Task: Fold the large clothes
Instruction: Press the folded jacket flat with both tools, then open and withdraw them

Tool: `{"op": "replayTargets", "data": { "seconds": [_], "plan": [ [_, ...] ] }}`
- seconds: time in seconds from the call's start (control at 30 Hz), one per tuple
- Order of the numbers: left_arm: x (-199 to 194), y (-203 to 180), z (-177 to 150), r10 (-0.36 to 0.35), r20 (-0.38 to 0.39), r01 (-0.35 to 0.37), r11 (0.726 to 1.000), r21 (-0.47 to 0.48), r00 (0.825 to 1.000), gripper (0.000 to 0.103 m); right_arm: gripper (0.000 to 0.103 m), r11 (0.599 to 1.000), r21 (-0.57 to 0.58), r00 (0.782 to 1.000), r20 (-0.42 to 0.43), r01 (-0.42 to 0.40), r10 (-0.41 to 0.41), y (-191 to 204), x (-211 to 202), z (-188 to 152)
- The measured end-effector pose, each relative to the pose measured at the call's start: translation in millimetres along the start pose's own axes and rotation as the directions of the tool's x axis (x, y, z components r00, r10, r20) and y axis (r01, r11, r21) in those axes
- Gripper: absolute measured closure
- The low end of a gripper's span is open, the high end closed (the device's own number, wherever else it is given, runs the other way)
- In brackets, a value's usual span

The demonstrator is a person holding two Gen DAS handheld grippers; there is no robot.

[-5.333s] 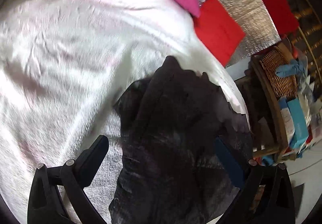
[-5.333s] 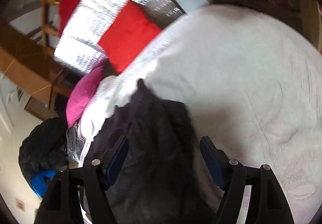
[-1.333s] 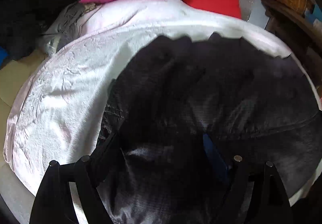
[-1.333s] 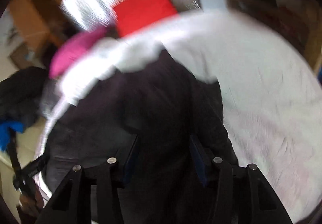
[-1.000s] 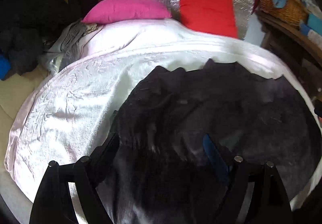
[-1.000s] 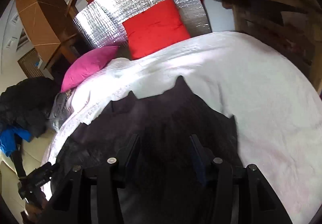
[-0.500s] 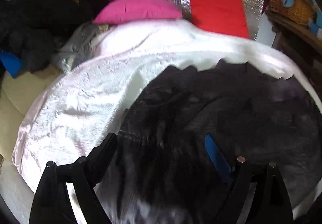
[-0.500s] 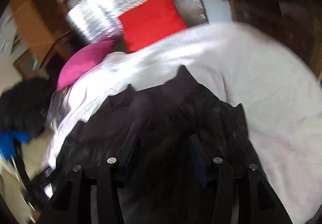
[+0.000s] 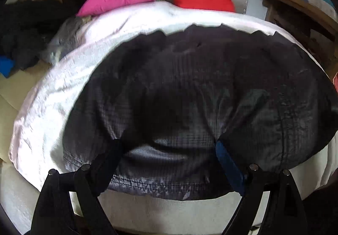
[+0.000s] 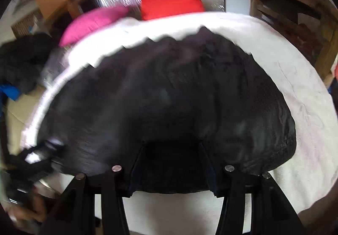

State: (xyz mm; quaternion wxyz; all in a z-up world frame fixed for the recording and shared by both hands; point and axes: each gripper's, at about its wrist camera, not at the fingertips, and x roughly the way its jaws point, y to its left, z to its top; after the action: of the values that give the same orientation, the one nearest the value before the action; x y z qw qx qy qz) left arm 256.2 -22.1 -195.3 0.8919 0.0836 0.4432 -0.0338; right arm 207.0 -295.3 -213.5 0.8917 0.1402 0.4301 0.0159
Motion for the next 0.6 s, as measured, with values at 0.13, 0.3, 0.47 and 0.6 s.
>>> {"op": "replayTargets", "data": {
  "seconds": [0.13, 0.3, 0.47, 0.6],
  "plan": [
    [-28.6, -4.0, 2.8, -0.074, 0.084, 0.077, 0.996, -0.035, 0.994, 0.014, 0.048, 0.999, -0.026, 0.997, 0.075, -0.021, 0.023, 15.0, -13.2, 3.1],
    [-17.2, -22.6, 0.1, -0.054, -0.02, 0.055, 0.998, 0.008, 0.998, 0.014, 0.047, 1.0, -0.017, 0.992, -0.121, 0.015, -0.017, 22.2, 45.0, -0.1],
    [-94.4, -23.5, 12.9, -0.03, 0.194, 0.032, 0.999, -0.007, 0.981, 0.014, 0.048, 0.999, 0.016, 0.998, -0.047, -0.044, 0.045, 32.0, 0.7, 15.2],
    [-171.9, -20.7, 23.3, -0.009, 0.351, 0.019, 1.0, -0.024, 0.936, 0.009, 0.044, 0.999, -0.032, 0.992, 0.121, -0.041, 0.045, 47.8, -62.0, 28.0]
  ]
}}
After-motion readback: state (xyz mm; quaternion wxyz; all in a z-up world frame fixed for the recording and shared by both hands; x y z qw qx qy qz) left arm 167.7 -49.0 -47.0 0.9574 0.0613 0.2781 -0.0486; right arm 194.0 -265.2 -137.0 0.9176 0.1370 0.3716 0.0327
